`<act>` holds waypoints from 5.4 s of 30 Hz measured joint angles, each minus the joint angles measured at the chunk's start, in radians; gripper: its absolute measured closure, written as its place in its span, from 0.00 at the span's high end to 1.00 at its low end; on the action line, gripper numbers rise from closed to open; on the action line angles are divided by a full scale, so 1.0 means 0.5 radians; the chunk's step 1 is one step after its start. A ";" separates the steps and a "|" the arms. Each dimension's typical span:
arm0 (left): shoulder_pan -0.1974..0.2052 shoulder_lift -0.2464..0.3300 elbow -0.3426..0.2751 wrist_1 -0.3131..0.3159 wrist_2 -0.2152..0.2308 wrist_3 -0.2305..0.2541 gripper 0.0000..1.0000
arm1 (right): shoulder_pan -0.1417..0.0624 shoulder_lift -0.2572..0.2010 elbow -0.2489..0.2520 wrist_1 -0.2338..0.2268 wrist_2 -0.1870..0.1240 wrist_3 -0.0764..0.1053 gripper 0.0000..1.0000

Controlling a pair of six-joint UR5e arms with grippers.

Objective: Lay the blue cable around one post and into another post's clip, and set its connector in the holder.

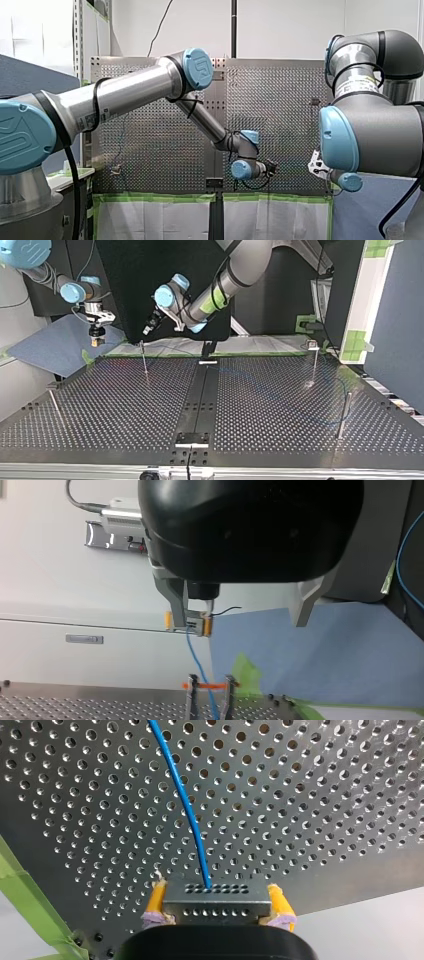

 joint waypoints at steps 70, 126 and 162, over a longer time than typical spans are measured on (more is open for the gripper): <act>-0.054 -0.002 0.105 -0.193 -0.415 -0.221 1.00 | 0.006 0.032 -0.003 -0.016 -0.003 0.029 0.00; -0.105 0.862 -0.775 0.585 -0.715 -0.439 1.00 | 0.051 0.039 -0.003 -0.003 0.009 0.032 0.00; -0.033 1.477 -1.390 0.783 -0.713 -0.441 1.00 | 0.076 0.042 -0.003 -0.011 0.004 0.037 0.00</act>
